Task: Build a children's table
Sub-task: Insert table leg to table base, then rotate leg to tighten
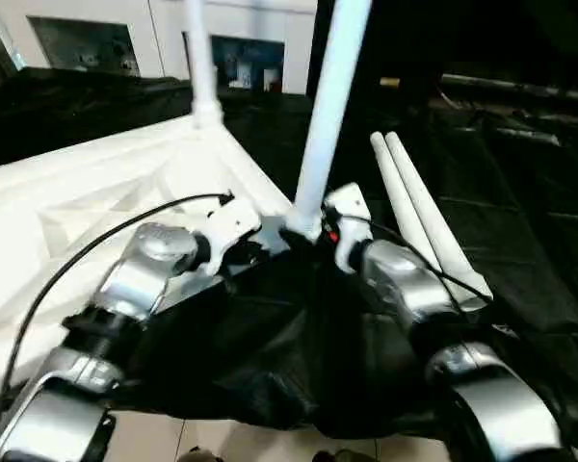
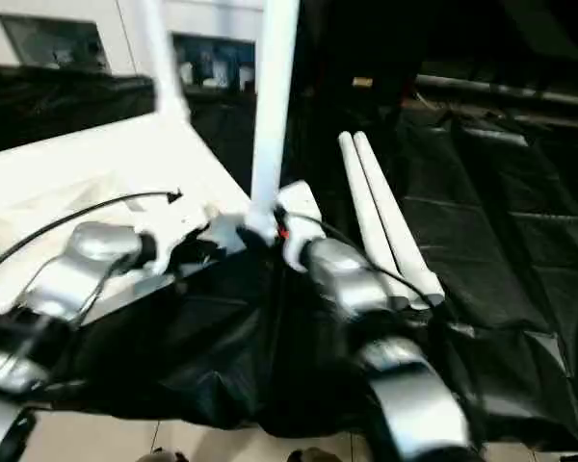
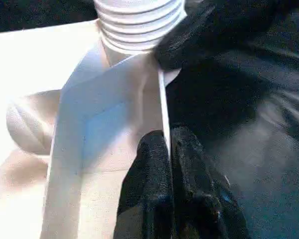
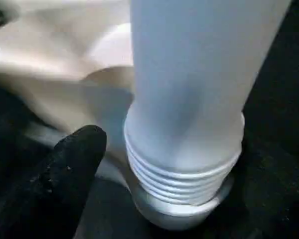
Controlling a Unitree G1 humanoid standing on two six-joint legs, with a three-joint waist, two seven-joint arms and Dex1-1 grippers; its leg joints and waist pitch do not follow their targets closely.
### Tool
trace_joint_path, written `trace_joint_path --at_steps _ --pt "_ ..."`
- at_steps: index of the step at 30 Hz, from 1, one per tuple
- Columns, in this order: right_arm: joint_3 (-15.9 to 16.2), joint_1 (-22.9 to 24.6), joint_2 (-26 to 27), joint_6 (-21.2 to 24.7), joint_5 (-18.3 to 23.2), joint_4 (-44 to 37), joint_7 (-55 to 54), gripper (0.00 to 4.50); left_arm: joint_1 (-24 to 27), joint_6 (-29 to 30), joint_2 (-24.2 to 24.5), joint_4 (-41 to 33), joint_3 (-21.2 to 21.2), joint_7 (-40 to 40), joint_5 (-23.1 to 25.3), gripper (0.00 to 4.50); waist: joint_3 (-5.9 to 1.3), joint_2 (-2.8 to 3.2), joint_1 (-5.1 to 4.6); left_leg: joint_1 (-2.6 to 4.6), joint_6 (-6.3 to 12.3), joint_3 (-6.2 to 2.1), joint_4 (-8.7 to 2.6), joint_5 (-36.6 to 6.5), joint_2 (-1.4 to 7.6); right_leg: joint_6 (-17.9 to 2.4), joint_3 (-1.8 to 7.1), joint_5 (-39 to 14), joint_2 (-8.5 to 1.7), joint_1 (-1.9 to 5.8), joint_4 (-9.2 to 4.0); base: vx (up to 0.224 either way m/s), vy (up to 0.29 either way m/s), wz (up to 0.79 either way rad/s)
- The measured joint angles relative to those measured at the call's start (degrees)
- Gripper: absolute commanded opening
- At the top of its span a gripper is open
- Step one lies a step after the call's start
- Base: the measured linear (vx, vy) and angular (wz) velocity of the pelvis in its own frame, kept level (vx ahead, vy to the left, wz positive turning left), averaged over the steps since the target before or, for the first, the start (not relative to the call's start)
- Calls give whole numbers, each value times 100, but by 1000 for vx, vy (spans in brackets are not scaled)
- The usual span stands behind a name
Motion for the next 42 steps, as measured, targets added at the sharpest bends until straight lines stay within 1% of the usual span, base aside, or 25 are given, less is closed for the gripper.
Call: trace_joint_path --at_steps 5,9,14,18,19,21,25,27,29,30,34,40,42 --pt "211 307 -377 97 112 -793 884 419 114 -304 142 -32 -98 -486 -91 0 14 22 19 8 -4 10 41 1 4 2 12 2 -13 4 21 0 0 0" --pt "337 383 -679 163 183 -1120 1367 419 241 -507 243 -106 -174 -824 -240 0 15 23 35 18 -24 24 57 8 5 2 20 2 -22 7 56 0 0 0" --pt "427 500 -789 282 228 -1279 1655 419 286 -565 329 -127 -177 -1080 -286 0 15 23 37 21 -40 21 61 19 8 4 19 3 -22 7 77 0 0 0" --pt "570 512 -831 254 142 -1279 1747 419 286 -608 328 -115 -178 -1107 -284 0 15 22 37 17 -36 19 71 23 8 5 18 4 -22 7 82 0 0 0" --pt "586 513 -831 254 126 -1279 1750 405 286 -627 328 -112 -179 -1107 -284 0 15 22 38 16 -34 19 72 24 8 5 18 4 -22 6 82 0 0 0" --pt "603 513 -829 265 124 -1279 1748 405 286 -652 328 -107 -182 -1107 -283 0 14 22 40 15 -23 19 74 30 7 5 18 4 -22 6 83 0 0 0" --pt "603 513 -815 276 132 -1279 1742 358 286 -654 331 -104 -179 -1107 -280 0 14 21 40 16 -23 17 79 30 9 5 17 4 -22 6 91 0 0 0" --pt "603 515 -812 276 133 -1279 1743 350 286 -654 332 -103 -179 -1107 -279 0 14 21 40 15 -23 16 82 30 9 5 17 4 -22 6 93 0 0 0" --pt "603 527 -802 276 143 -1279 1743 326 287 -662 333 -99 -179 -1107 -279 0 13 20 40 15 -23 15 85 30 9 5 17 4 -22 6 96 0 0 0" --pt "603 537 -793 276 148 -1279 1743 326 288 -665 335 -97 -179 -1107 -278 0 12 19 40 15 -22 16 86 31 9 5 17 4 -22 6 97 0 0 0" --pt "597 566 -763 284 160 -1279 1701 288 299 -676 351 -92 -179 -1120 -278 0 10 15 42 16 -22 13 95 31 9 5 17 4 -22 6 107 0 0 0" --pt "497 662 -621 330 218 -1275 1433 277 300 -618 309 -63 -166 -976 -267 0 9 13 37 16 -23 11 120 31 11 5 21 4 -22 7 141 0 0 0" --pt "420 665 -433 385 191 -1164 1013 276 222 -539 148 113 -141 -721 -210 0 7 12 39 23 -43 11 130 20 10 5 24 4 -24 27 155 0 0 0"
